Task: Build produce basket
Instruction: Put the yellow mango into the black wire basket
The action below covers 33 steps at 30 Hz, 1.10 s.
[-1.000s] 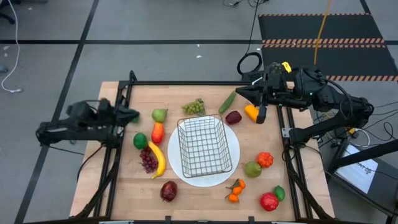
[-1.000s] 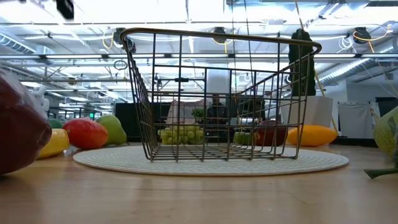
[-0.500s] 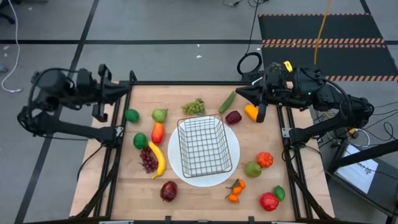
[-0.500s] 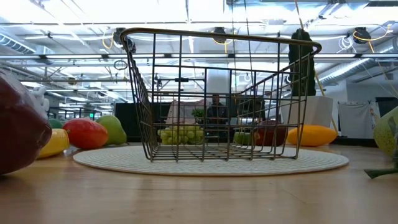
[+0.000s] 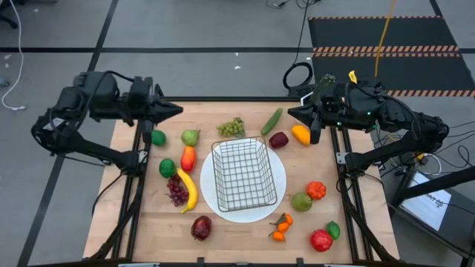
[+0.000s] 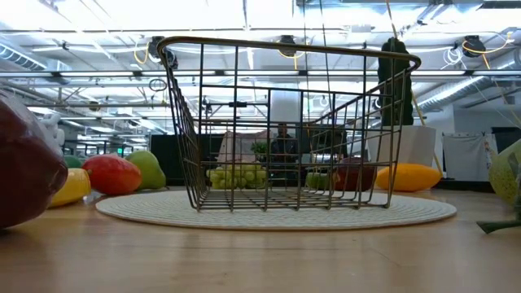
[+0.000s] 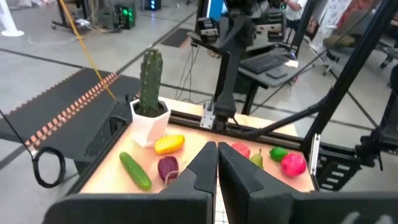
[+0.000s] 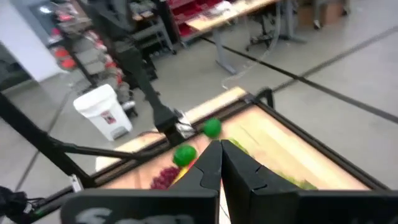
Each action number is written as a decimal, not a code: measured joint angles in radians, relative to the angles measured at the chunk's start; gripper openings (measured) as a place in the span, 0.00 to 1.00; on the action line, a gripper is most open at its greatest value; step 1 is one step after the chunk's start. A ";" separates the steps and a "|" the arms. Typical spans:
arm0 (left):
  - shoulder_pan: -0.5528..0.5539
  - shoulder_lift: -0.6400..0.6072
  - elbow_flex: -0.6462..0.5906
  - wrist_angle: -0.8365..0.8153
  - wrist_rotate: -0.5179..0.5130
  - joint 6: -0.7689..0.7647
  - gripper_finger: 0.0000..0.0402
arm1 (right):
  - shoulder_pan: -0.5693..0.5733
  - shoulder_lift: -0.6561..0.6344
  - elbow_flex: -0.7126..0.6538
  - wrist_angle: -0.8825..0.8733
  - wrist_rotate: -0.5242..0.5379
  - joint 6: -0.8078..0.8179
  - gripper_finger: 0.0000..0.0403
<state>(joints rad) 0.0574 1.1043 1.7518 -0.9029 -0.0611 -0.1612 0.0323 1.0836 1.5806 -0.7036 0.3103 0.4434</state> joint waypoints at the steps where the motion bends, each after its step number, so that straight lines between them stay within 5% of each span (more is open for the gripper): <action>1: 0.000 0.007 0.001 0.000 0.000 0.000 0.04 | 0.000 -0.003 0.000 -0.014 0.004 0.007 0.00; 11: 0.000 0.060 0.000 -0.019 -0.004 0.007 0.04 | 0.000 -0.010 -0.001 -0.201 0.006 0.097 0.00; 21: 0.000 0.086 0.001 -0.011 -0.144 0.013 0.04 | 0.000 -0.010 -0.001 -0.455 0.006 0.206 0.00; 29: 0.000 0.104 0.001 -0.015 -0.150 0.056 0.04 | -0.002 -0.024 -0.073 -0.476 0.006 0.238 0.00; 33: 0.000 0.122 0.000 -0.014 -0.150 0.032 0.04 | -0.046 -0.024 -0.136 -0.511 0.002 0.377 0.01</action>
<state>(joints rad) 0.0578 1.2260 1.7519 -0.9165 -0.2115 -0.1296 -0.0135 1.0598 1.4448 -1.2146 0.3119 0.8205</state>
